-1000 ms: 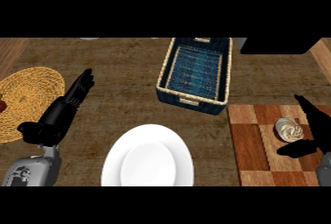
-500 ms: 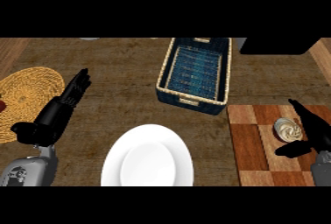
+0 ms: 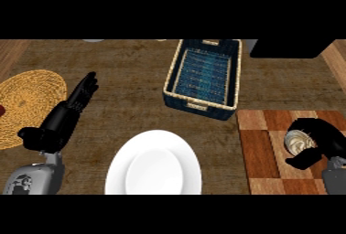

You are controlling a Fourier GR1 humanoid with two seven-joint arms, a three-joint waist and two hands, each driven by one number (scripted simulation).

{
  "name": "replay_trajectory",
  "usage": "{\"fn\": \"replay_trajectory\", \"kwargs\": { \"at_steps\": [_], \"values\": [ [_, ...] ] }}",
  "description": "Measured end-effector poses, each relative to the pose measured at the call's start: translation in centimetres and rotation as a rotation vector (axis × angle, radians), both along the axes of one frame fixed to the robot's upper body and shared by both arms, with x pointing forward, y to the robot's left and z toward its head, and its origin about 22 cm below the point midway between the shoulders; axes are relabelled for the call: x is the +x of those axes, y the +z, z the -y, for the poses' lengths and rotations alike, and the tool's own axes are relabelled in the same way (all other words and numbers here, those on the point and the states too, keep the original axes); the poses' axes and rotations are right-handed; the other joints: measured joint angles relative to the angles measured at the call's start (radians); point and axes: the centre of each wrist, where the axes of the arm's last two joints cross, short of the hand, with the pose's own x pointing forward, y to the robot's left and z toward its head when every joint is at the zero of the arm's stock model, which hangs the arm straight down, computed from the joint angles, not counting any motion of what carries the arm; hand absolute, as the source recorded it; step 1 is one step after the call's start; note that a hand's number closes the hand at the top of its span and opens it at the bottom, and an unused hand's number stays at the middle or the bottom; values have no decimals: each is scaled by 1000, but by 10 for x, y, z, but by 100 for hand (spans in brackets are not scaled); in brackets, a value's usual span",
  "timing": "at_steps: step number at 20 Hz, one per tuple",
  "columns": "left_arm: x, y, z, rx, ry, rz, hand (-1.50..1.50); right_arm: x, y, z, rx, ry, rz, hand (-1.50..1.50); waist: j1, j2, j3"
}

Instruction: Pick the cupcake from the cutting board and place it in the basket

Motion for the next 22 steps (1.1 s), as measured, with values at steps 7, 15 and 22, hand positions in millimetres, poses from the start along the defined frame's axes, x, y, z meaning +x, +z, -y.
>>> {"fn": "replay_trajectory", "kwargs": {
  "at_steps": [7,15,22],
  "values": [
    [0,0,-2,5,-21,5,0,11,5,-85,-104,206,22,150,13,-4,-9],
    [9,5,16,2,-88,11,0,4,37,-264,-122,430,120,150,87,7,7],
    [12,2,17,1,-90,1,0,-34,73,-331,71,409,240,150,87,9,11]
  ]
}}
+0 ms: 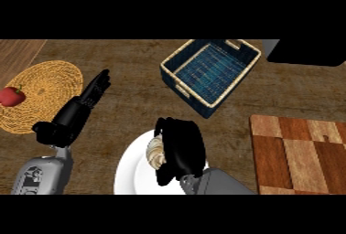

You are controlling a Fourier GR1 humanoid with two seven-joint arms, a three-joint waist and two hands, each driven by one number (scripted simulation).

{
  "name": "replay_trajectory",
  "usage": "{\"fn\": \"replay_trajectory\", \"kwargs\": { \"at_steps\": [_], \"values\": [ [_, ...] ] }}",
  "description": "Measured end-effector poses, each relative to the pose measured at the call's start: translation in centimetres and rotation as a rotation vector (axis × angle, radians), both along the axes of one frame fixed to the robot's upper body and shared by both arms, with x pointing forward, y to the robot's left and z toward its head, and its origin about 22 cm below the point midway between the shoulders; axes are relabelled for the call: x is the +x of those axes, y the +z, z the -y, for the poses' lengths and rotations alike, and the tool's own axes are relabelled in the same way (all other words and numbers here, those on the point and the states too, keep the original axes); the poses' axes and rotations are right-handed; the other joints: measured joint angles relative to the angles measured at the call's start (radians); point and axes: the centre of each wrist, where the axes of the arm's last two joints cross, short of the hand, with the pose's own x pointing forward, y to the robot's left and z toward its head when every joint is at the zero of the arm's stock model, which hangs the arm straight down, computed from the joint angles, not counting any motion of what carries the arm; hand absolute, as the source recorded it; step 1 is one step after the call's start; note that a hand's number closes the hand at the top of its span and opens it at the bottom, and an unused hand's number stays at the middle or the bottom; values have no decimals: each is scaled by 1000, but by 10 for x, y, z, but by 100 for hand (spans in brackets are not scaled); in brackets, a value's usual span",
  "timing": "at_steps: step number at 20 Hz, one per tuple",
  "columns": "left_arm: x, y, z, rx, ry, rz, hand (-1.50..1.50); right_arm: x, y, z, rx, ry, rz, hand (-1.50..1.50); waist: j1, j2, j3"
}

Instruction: Pick the cupcake from the cutting board and place it in the basket

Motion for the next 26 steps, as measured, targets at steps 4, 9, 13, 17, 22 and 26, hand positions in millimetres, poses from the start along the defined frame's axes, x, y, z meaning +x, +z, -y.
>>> {"fn": "replay_trajectory", "kwargs": {
  "at_steps": [4,9,13,17,22,26],
  "values": [
    [0,-1,-1,4,8,2,0,-15,33,-16,201,13,127,150,-8,-3,0],
    [0,-2,-3,4,23,-5,0,-30,74,-29,365,61,313,150,-24,-10,-1],
    [0,-1,-2,6,38,-6,0,-34,103,-34,428,71,403,150,-40,-14,-2],
    [-1,-6,-8,5,57,-11,0,-32,125,-38,440,47,453,150,-53,-16,-2],
    [0,-3,-12,4,63,-3,0,-17,150,-47,403,-15,514,150,-62,-16,-2],
    [-3,-3,-13,4,60,-1,0,9,169,-53,388,-86,544,150,-56,-11,-2]
  ]
}}
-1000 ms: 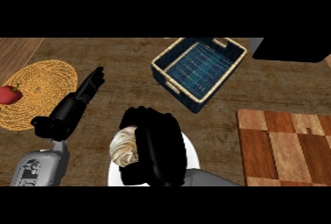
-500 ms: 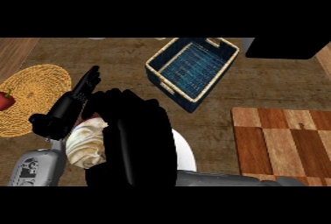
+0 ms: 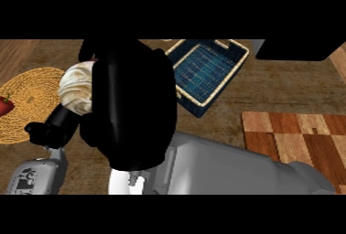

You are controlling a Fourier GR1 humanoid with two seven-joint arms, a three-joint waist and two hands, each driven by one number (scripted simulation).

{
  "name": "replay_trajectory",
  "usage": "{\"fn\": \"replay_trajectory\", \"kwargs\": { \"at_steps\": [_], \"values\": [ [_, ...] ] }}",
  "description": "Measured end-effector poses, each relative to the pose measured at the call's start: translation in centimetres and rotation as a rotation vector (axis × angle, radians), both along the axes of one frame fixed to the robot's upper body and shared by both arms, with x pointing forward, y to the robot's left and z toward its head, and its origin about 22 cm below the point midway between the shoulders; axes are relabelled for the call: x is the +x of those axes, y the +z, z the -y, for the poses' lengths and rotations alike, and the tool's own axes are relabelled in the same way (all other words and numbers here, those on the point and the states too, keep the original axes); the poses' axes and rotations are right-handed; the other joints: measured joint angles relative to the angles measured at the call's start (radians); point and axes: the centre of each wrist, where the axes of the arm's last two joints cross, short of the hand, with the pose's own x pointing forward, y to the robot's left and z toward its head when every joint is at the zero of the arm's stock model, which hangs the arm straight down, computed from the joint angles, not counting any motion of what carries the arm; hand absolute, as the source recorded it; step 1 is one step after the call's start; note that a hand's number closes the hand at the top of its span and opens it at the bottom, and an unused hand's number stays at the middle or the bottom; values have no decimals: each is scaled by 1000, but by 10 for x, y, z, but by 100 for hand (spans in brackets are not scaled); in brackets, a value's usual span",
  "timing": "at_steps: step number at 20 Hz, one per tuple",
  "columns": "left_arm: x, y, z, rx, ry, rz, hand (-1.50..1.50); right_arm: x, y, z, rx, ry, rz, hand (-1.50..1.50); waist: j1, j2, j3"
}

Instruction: Pick the cupcake from the cutting board and place it in the basket

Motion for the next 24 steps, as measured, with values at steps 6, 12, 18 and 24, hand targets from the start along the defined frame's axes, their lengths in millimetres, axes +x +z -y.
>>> {"fn": "replay_trajectory", "kwargs": {
  "at_steps": [6,12,18,24],
  "values": [
    [0,4,-3,-1,1,6,0,40,26,-3,18,-126,21,150,0,6,1],
    [0,2,-2,-4,8,8,0,73,51,6,82,-247,53,150,-10,8,1],
    [-6,0,-7,2,12,16,0,115,58,32,129,-369,31,150,-12,11,2],
    [-5,2,-4,-7,16,14,0,139,42,58,170,-410,-44,150,-21,10,3]
  ]
}}
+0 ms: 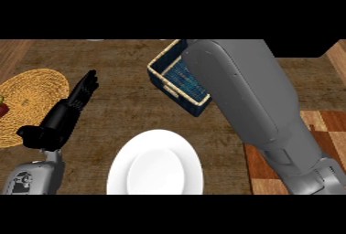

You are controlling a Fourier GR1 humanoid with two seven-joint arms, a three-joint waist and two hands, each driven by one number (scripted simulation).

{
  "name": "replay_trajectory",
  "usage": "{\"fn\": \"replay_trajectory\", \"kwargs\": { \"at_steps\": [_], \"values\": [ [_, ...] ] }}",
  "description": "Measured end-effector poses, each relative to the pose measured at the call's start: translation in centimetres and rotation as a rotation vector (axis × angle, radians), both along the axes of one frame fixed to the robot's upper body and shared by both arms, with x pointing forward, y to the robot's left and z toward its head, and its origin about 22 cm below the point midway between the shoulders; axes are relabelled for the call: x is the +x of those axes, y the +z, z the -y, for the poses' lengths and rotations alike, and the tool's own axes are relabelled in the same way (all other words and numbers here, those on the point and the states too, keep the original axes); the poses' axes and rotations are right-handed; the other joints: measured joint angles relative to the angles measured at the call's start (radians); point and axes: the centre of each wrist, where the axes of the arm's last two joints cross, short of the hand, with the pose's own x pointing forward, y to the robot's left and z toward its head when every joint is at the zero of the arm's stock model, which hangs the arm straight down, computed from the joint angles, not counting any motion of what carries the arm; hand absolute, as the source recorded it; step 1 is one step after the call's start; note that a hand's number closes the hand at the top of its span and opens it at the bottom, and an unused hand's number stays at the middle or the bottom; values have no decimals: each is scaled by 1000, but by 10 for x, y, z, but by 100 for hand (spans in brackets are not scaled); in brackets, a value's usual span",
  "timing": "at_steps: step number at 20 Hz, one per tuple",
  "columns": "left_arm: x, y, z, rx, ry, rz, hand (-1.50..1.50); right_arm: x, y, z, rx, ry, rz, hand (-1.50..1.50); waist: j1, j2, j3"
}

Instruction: Pick the cupcake from the cutting board and place it in the basket

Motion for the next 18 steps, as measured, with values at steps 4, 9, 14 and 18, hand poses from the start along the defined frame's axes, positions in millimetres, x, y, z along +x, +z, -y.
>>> {"fn": "replay_trajectory", "kwargs": {
  "at_steps": [4,9,14,18],
  "values": [
    [-1,1,1,1,-1,-6,0,13,-23,15,13,-21,-33,150,-1,0,0],
    [-1,5,-8,6,1,-8,0,25,-50,41,-12,-56,-6,150,-2,0,0],
    [1,1,-7,6,0,-10,0,36,-72,59,-50,-93,45,150,0,2,0],
    [1,3,-4,12,-2,-3,0,41,-77,71,22,-126,105,-150,2,2,1]
  ]
}}
